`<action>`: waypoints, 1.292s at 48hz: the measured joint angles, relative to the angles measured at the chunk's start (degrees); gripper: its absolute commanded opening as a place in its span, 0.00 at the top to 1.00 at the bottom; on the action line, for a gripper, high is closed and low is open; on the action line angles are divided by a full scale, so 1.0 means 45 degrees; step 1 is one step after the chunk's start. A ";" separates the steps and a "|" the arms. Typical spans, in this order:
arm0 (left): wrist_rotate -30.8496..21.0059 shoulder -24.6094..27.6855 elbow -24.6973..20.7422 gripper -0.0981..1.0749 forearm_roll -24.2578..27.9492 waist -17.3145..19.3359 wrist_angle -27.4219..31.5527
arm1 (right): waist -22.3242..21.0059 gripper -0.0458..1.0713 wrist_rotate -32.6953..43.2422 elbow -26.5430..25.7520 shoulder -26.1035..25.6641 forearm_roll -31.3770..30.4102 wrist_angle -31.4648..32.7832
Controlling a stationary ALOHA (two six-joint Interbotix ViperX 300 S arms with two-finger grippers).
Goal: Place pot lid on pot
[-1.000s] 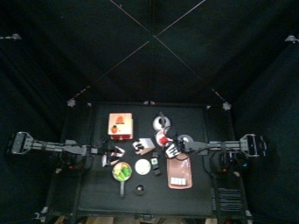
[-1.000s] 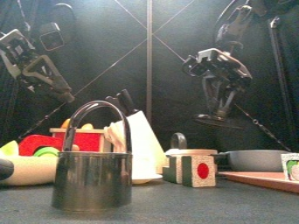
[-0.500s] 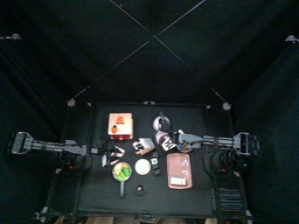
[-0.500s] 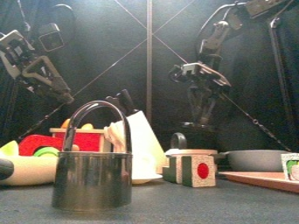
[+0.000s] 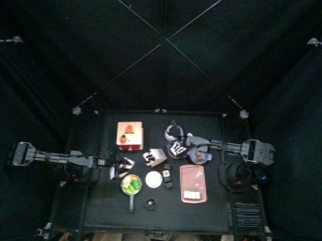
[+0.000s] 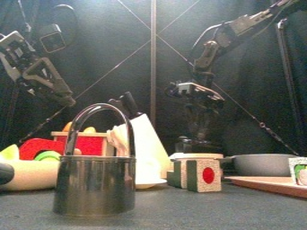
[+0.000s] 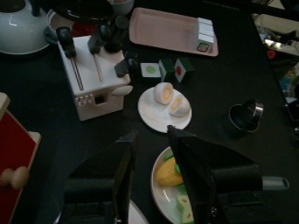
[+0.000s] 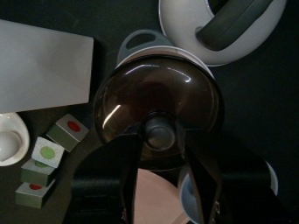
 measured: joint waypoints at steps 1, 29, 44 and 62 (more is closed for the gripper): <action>0.0000 0.0000 0.0000 0.28 0.0000 0.0000 -0.0020 | -0.0020 0.32 -0.0039 0.0000 0.0020 0.0020 0.0000; 0.0000 0.0000 0.0000 0.28 0.0000 0.0000 -0.0020 | -0.0254 0.32 -0.0156 -0.0137 0.0430 0.0059 0.0020; 0.0000 0.0000 0.0000 0.28 -0.0020 0.0000 0.0000 | -0.0215 0.32 -0.0176 -0.0332 0.0625 0.0020 0.0020; 0.0000 0.0000 0.0020 0.28 -0.0020 -0.0020 0.0000 | -0.0215 0.32 -0.0195 -0.0430 0.0781 0.0020 0.0352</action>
